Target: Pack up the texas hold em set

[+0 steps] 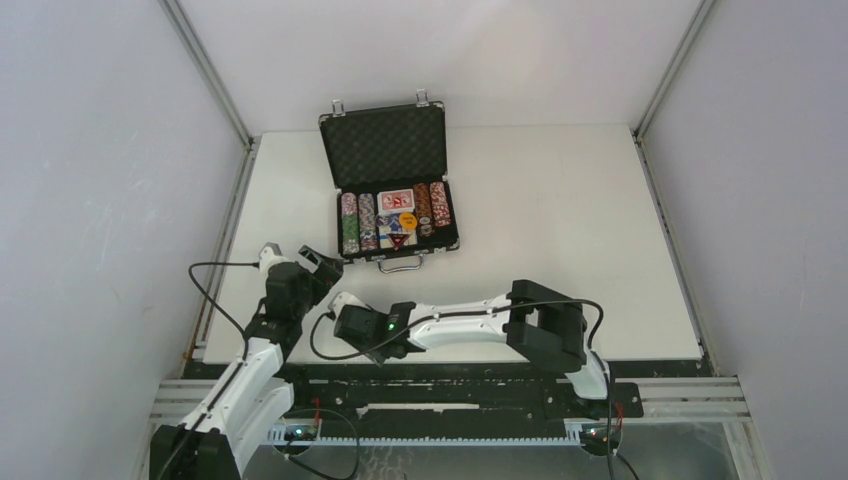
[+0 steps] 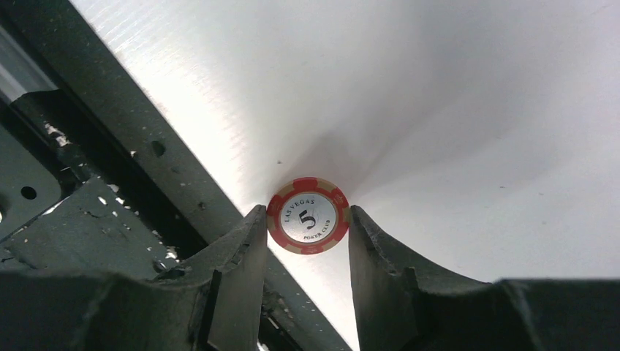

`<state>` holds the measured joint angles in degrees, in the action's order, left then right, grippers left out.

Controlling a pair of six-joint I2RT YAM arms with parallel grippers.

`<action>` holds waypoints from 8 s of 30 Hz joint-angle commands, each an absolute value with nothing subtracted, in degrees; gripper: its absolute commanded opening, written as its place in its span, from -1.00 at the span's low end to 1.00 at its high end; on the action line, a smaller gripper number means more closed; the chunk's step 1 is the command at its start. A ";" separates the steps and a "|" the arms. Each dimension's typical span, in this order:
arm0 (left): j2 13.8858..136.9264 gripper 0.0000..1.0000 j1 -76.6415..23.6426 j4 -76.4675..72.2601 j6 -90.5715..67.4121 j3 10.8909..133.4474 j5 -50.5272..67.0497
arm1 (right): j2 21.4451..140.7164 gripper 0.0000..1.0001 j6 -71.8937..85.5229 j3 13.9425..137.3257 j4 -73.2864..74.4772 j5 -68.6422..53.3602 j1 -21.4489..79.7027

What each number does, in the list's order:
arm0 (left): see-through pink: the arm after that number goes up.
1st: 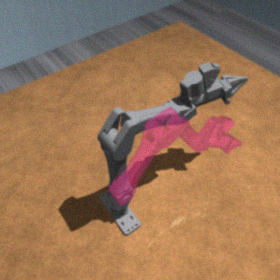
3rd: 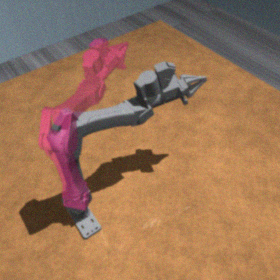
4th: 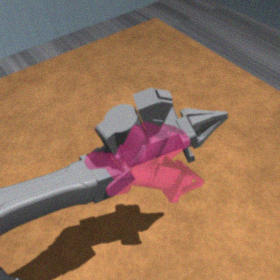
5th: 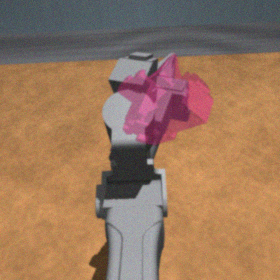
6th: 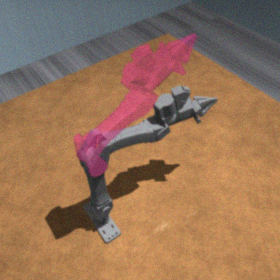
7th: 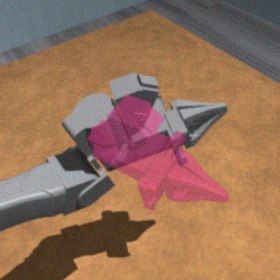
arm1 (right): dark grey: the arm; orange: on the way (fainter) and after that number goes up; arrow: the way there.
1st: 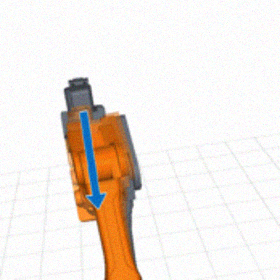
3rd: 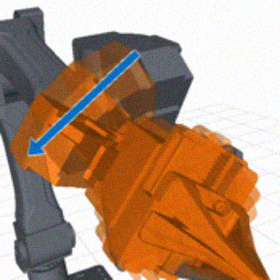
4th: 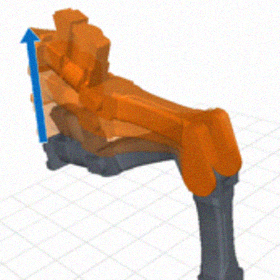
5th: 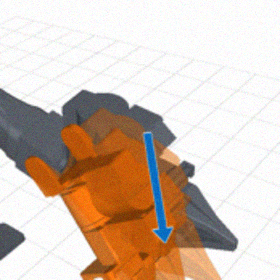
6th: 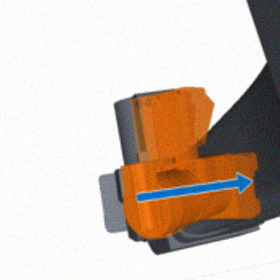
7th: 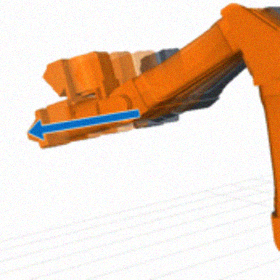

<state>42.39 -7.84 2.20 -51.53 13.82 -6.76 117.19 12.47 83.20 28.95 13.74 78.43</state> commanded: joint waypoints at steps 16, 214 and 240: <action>53.58 0.89 -7.33 -9.85 -52.47 13.33 16.65 | 106.04 -0.26 10.64 78.52 28.38 19.15 73.80; 134.45 -0.93 -28.13 47.76 30.18 119.06 29.54 | 76.21 0.31 8.09 58.97 25.84 3.81 36.91; 126.32 -0.21 -28.13 44.45 29.18 117.83 27.01 | 76.91 0.30 7.82 58.97 25.57 2.78 36.87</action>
